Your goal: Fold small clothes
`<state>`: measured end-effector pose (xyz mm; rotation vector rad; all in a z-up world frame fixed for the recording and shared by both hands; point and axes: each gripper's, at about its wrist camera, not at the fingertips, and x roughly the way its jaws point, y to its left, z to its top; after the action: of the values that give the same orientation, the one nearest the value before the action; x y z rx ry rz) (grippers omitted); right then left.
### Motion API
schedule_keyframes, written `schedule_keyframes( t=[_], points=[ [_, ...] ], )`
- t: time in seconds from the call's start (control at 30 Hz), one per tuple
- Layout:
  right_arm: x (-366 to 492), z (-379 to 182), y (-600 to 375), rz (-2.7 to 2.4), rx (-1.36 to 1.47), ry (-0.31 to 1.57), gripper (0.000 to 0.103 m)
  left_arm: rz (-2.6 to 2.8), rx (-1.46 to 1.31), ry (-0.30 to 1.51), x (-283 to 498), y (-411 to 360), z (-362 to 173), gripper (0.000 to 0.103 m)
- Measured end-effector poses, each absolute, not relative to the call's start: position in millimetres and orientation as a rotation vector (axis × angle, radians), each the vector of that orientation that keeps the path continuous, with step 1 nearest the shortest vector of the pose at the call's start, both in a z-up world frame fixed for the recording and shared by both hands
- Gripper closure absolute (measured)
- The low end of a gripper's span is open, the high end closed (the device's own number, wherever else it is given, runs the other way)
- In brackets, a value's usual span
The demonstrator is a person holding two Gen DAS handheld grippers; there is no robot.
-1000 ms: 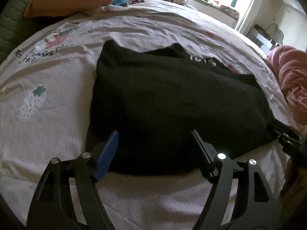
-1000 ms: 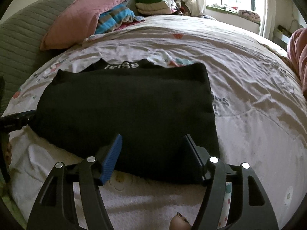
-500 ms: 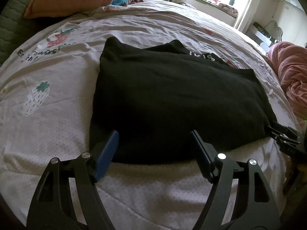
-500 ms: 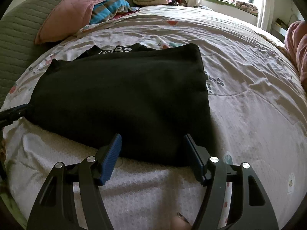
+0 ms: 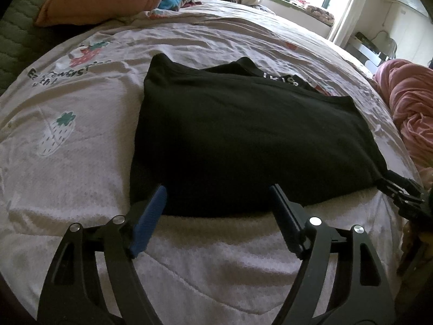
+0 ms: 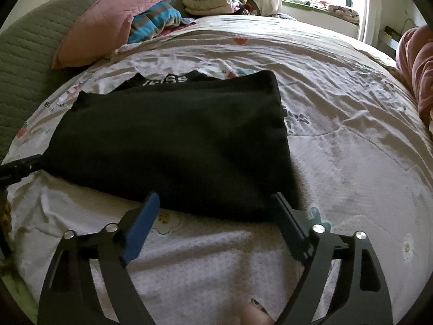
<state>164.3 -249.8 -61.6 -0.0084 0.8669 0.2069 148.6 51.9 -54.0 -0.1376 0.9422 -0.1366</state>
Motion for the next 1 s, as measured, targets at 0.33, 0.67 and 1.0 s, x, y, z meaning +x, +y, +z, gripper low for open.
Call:
schedule_keyframes(
  t=[0.33, 0.67, 1.0],
  points=[
    [155, -52, -248, 0.202, -0.014, 0.835, 0.007, -0.134, -0.123, 0.931, 136, 47, -45, 0.018],
    [146, -42, -242, 0.207, -0.028, 0.806, 0.005, -0.135, -0.086, 0.92, 130, 37, -34, 0.01],
    [137, -33, -235, 0.214, -0.04, 0.783, 0.005, -0.155, -0.059, 0.907, 120, 24, -27, 0.01]
  ],
)
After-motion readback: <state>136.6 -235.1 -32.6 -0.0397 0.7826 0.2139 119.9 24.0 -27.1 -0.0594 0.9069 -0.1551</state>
